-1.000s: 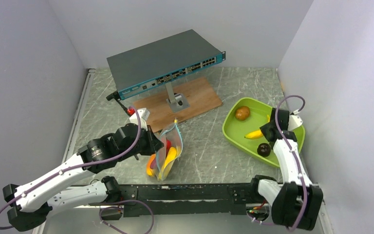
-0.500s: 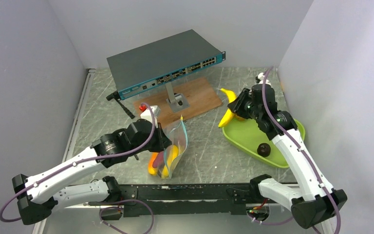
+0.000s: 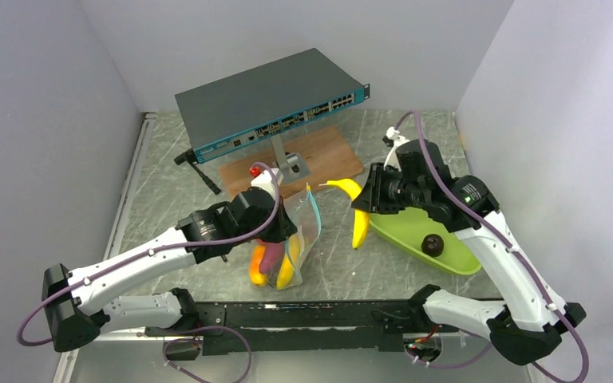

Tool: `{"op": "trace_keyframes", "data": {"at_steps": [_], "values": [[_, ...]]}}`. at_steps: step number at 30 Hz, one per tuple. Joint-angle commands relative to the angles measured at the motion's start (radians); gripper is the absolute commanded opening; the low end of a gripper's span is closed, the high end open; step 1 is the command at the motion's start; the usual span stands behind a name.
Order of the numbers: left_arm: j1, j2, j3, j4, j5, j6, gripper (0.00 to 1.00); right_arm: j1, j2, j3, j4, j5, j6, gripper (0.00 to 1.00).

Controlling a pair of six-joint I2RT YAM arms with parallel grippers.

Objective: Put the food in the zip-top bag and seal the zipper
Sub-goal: Place the fake fruit in the zipper food storage bag.

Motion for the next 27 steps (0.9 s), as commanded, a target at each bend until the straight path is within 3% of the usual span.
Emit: {"op": "trace_keyframes", "data": {"at_steps": [1, 10, 27], "values": [[0.002, 0.030, 0.064, 0.080, 0.021, 0.021, 0.00, 0.089, 0.079, 0.091, -0.159, 0.043, 0.018, 0.00], [-0.002, 0.110, 0.122, 0.095, 0.065, 0.021, 0.00, 0.253, 0.249, 0.194, -0.353, 0.238, 0.102, 0.00], [-0.052, 0.170, 0.157, 0.131, 0.096, 0.013, 0.00, 0.270, 0.448, 0.371, -0.426, 0.266, 0.095, 0.00]]}}
